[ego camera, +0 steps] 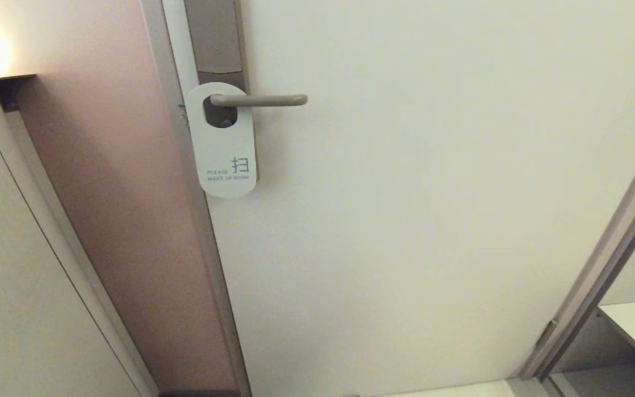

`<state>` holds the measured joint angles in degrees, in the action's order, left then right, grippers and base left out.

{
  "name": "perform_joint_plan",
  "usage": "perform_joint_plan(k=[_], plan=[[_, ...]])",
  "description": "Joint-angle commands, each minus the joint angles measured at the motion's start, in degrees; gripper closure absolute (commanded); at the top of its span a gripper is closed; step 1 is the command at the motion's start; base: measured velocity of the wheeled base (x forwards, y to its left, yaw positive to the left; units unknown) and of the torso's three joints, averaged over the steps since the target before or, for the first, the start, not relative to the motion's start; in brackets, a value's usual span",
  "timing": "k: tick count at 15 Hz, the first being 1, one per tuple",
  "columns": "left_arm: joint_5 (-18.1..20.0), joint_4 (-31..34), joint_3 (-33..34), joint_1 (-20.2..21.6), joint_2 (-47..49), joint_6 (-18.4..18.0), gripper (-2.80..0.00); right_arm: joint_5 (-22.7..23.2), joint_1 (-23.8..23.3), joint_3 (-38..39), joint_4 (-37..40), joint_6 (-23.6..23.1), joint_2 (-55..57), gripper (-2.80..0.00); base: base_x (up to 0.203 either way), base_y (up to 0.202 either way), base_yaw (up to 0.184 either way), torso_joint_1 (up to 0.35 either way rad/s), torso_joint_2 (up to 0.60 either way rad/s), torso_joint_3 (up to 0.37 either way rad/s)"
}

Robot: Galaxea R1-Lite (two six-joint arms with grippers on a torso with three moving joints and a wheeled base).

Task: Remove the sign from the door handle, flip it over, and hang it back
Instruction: Take down the sign

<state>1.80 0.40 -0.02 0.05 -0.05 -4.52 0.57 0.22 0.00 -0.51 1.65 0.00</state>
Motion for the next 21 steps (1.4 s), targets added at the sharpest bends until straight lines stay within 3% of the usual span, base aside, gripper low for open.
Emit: perform_joint_plan(k=[1, 8, 11, 18, 21], plan=[[0.04, -0.05, 0.0, 0.0, 0.05, -0.23, 0.0, 0.04, 0.04, 0.0, -0.02, 0.02, 0.0, 0.0, 0.0, 0.0, 0.0, 0.0, 0.0, 0.0], [0.19, 0.27, -0.77, 0.04, 0.05, -0.5, 0.0, 0.04, 0.04, 0.0, -0.02, 0.02, 0.09, 0.0, 0.0, 0.0, 0.0, 0.0, 0.0, 0.0], [2.76, 2.85, -6.25, -0.02, 1.75, -0.89, 0.0, 0.04, 0.04, 0.0, -0.02, 0.02, 0.0, 0.0, 0.0, 0.0, 0.0, 0.0, 0.0, 0.0], [4.5, 4.97, -22.06, -3.71, 25.76, 2.08, 0.0, 0.04, 0.04, 0.0, -0.02, 0.02, 0.0, 0.0, 0.0, 0.0, 0.0, 0.0, 0.0, 0.0], [4.92, 2.56, -27.56, -4.64, 36.49, 3.72, 0.0, 0.04, 0.04, 0.0, -0.02, 0.02, 0.03, 0.0, 0.0, 0.0, 0.0, 0.0, 0.0, 0.0]])
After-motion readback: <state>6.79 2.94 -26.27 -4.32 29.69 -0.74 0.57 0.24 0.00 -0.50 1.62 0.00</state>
